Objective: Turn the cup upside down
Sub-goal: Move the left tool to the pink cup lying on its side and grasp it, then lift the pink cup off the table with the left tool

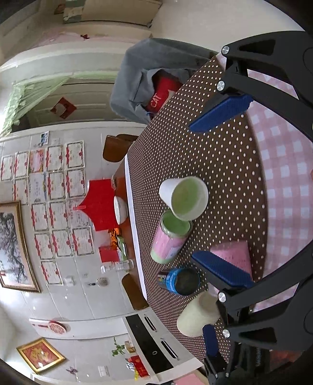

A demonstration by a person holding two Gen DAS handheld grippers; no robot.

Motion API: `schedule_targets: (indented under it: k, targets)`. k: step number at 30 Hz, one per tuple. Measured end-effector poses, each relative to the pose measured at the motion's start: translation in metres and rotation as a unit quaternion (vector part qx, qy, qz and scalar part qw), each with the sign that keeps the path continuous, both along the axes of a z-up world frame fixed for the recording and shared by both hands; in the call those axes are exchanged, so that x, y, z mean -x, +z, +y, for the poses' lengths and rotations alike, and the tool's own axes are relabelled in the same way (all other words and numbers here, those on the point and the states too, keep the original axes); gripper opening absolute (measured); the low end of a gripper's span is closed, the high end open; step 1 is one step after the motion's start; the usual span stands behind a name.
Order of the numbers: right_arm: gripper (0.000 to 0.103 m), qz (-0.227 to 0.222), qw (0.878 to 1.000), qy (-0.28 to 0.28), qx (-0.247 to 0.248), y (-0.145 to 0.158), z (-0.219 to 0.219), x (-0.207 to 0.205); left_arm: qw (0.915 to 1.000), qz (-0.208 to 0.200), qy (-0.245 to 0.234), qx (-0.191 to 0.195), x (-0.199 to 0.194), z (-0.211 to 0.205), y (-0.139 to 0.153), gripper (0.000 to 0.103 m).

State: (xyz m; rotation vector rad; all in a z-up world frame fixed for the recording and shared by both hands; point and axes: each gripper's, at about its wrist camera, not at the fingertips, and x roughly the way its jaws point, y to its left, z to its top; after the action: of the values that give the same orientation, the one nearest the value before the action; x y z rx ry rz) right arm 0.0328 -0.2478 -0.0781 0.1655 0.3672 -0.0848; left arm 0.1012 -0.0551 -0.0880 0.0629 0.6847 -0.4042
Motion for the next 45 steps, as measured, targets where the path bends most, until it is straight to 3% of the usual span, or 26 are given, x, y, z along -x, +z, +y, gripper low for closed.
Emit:
schedule_targets:
  k: [9, 15, 22, 34, 40, 45]
  targets:
    - [0.097, 0.004, 1.000, -0.007, -0.022, -0.005, -0.017, -0.002, 0.9918, -0.001, -0.107, -0.071, -0.017, -0.041, -0.004, 0.088]
    - [0.097, 0.014, 1.000, 0.002, -0.027, -0.010, -0.012, -0.013, 0.9841, 0.022, -0.137, -0.111, -0.035, -0.048, -0.015, 0.088]
    - [0.097, 0.026, 0.999, 0.008, -0.030, -0.017, -0.010, -0.026, 0.9764, 0.041, -0.176, -0.118, -0.047, -0.055, -0.019, 0.088]
    - [0.097, 0.031, 0.999, 0.010, -0.034, -0.023, -0.013, -0.034, 0.9762, 0.062, -0.186, -0.093, -0.060, -0.063, -0.018, 0.088]
    - [0.097, 0.026, 0.999, 0.005, -0.041, -0.023, -0.020, -0.030, 0.9725, 0.089, -0.208, -0.053, -0.069, -0.058, -0.015, 0.088]
    - [0.097, 0.027, 0.998, 0.008, -0.047, -0.026, -0.023, -0.031, 0.9720, 0.092, -0.206, -0.065, -0.070, -0.064, -0.018, 0.088]
